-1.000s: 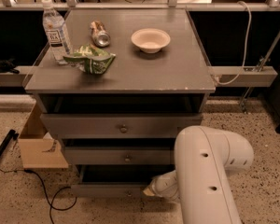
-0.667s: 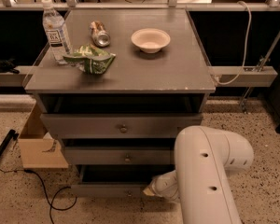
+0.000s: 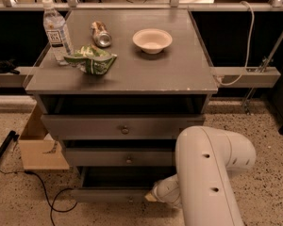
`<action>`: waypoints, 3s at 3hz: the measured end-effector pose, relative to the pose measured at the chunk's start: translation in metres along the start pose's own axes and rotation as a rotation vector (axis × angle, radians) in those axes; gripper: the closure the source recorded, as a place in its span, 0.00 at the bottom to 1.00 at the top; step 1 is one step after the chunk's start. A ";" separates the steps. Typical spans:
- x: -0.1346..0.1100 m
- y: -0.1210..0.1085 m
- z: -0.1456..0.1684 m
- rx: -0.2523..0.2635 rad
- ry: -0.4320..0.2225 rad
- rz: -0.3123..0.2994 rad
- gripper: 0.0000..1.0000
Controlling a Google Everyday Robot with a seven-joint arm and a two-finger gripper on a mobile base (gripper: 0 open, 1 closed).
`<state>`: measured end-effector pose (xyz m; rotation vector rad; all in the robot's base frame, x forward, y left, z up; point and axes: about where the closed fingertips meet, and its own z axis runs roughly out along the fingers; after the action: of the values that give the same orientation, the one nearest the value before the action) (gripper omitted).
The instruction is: Open bottom drawer
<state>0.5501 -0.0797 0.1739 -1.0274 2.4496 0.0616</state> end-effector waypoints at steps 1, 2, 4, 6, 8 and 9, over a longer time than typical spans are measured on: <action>0.005 0.006 -0.005 0.003 0.001 0.006 1.00; 0.005 0.006 -0.005 0.003 0.001 0.005 1.00; 0.017 0.013 -0.011 0.003 0.005 -0.001 1.00; 0.024 0.027 -0.015 -0.011 0.008 0.010 0.83; 0.024 0.027 -0.015 -0.011 0.008 0.010 0.37; 0.024 0.027 -0.015 -0.011 0.008 0.010 0.06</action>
Offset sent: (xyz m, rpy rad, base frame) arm -0.3573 -0.1037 -0.0117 0.0128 -0.0642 -0.2911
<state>0.5110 -0.0799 0.1728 -1.0226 2.4645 0.0746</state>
